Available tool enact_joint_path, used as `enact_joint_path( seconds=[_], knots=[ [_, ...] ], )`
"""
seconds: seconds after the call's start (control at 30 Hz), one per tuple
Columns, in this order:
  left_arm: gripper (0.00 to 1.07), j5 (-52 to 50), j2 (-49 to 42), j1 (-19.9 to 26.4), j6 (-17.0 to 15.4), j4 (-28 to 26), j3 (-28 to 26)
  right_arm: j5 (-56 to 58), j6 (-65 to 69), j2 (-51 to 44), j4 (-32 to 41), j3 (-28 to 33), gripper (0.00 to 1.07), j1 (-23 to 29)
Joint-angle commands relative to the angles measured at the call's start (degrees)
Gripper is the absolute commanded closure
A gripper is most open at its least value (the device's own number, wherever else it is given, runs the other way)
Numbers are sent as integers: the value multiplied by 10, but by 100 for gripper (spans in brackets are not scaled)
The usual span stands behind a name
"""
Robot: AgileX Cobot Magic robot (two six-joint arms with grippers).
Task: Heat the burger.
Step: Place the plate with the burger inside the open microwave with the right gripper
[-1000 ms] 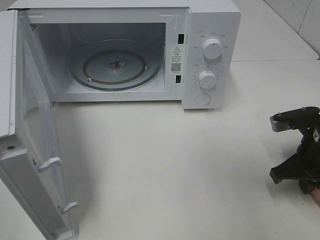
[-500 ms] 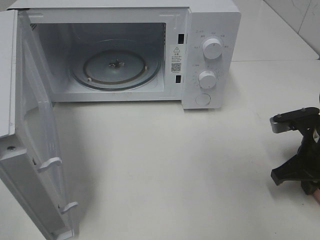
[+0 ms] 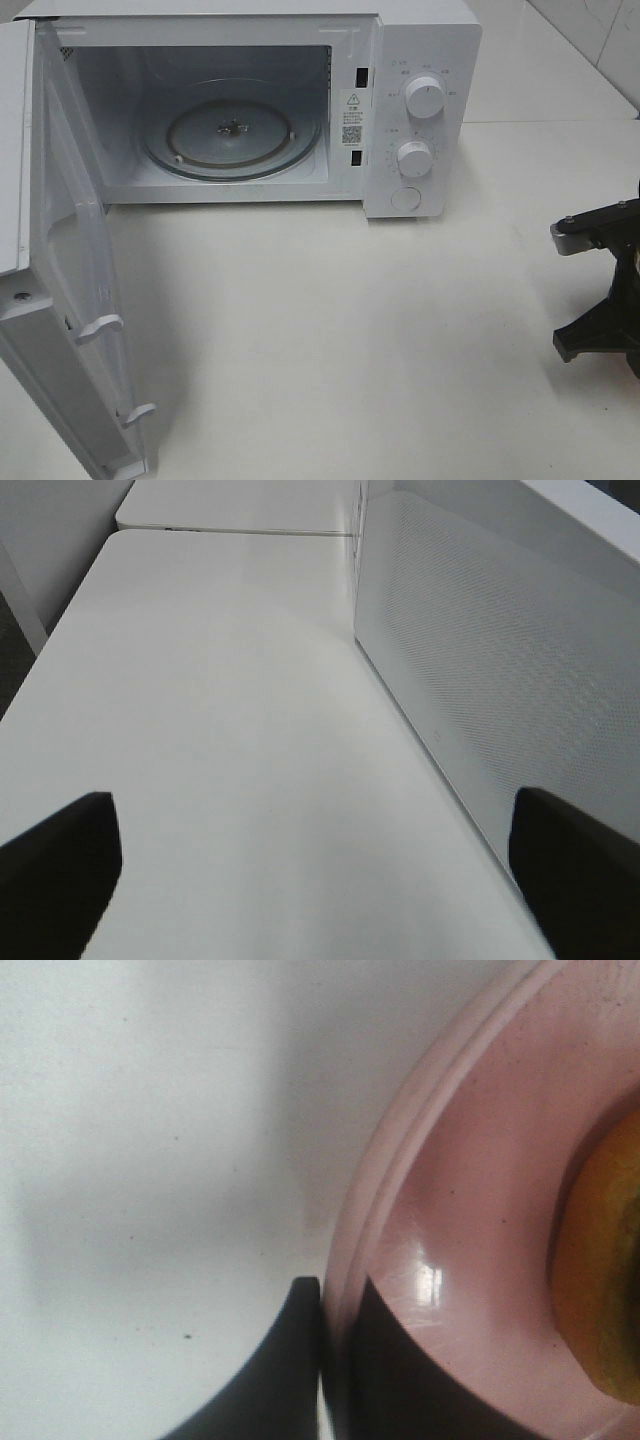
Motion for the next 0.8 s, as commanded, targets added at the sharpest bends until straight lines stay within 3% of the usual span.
enact_joint_path(
  seconds=[0.03,0.8],
  knots=[
    [9,-5,-10,-2,1,-1,2,33,18,-14,-33,-2,107,5],
    [9,-5,-10,-2,1,-1,2,117,108,-22,-133,-1,107,119]
  ],
)
